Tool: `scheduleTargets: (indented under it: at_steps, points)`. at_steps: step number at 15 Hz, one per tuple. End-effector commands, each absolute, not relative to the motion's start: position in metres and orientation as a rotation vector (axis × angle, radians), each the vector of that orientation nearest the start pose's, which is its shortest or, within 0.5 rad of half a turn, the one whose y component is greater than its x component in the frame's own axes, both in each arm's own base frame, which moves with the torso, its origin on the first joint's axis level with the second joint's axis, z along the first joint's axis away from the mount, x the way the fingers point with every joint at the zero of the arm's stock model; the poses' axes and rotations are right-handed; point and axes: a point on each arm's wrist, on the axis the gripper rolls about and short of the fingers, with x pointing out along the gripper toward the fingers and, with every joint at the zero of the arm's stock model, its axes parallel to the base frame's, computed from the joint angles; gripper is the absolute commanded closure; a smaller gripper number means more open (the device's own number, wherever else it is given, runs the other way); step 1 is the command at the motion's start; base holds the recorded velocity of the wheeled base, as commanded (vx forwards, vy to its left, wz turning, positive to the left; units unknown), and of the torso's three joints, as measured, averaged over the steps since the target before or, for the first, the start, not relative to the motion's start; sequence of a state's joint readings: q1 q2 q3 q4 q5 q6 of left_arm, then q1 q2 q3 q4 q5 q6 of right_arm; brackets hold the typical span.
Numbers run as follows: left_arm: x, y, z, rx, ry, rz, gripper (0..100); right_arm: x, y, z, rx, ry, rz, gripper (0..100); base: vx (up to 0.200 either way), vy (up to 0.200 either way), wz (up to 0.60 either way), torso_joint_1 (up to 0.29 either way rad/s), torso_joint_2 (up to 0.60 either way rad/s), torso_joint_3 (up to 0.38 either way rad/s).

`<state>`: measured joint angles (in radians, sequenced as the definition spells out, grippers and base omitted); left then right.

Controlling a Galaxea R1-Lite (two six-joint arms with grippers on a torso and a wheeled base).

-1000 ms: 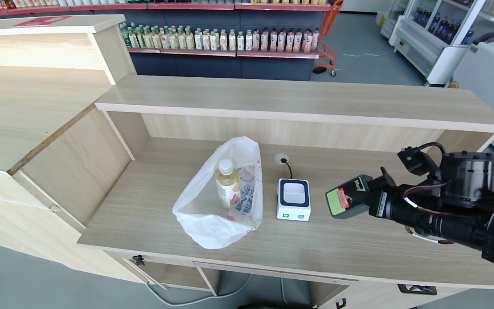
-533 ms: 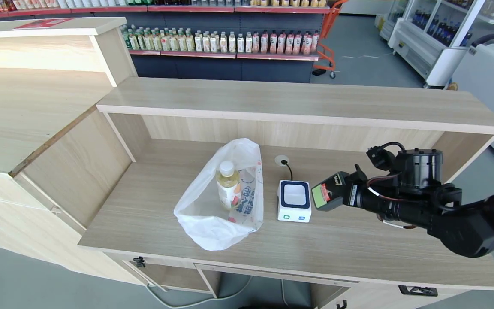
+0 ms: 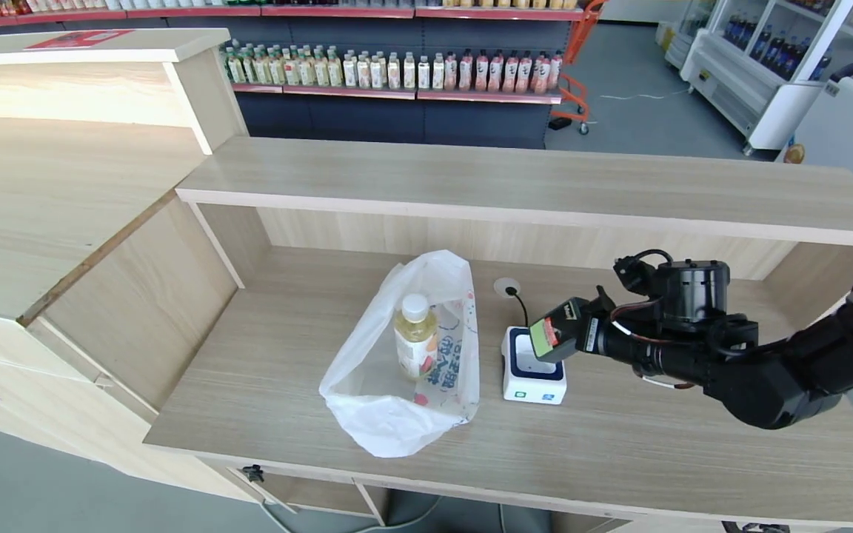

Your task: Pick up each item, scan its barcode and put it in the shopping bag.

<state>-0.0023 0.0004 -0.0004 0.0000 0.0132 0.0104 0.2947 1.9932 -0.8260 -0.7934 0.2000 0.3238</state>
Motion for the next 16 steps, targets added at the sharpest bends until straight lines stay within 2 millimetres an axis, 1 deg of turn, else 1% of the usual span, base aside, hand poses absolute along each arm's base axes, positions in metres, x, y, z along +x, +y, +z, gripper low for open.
scheduleTargets:
  at_steps: [1,8,12,14,16]
  points:
    - [-0.023,0.0,0.075,0.011,0.0,0.012,0,0.343,0.112,0.093,0.289,0.483,0.413,100,0.0,0.0,0.0,0.0,0.0,0.0]
    - [-0.023,0.0,0.075,0.014,0.0,0.012,0,0.364,0.131,0.076,0.281,0.492,0.433,100,0.0,0.0,0.0,0.0,0.0,0.0]
    - [-0.023,0.0,0.075,0.014,0.0,0.012,0,0.365,0.136,0.068,0.273,0.5,0.415,100,0.0,0.0,0.0,0.0,0.0,0.0]
    - [-0.023,0.0,0.075,0.014,0.0,0.012,0,0.368,0.138,0.063,0.272,0.475,0.405,100,0.0,0.0,0.0,0.0,0.0,0.0]
    - [-0.023,0.0,0.075,0.014,0.0,0.012,0,0.368,0.137,0.064,0.272,0.473,0.402,100,0.0,0.0,0.0,0.0,0.0,0.0]
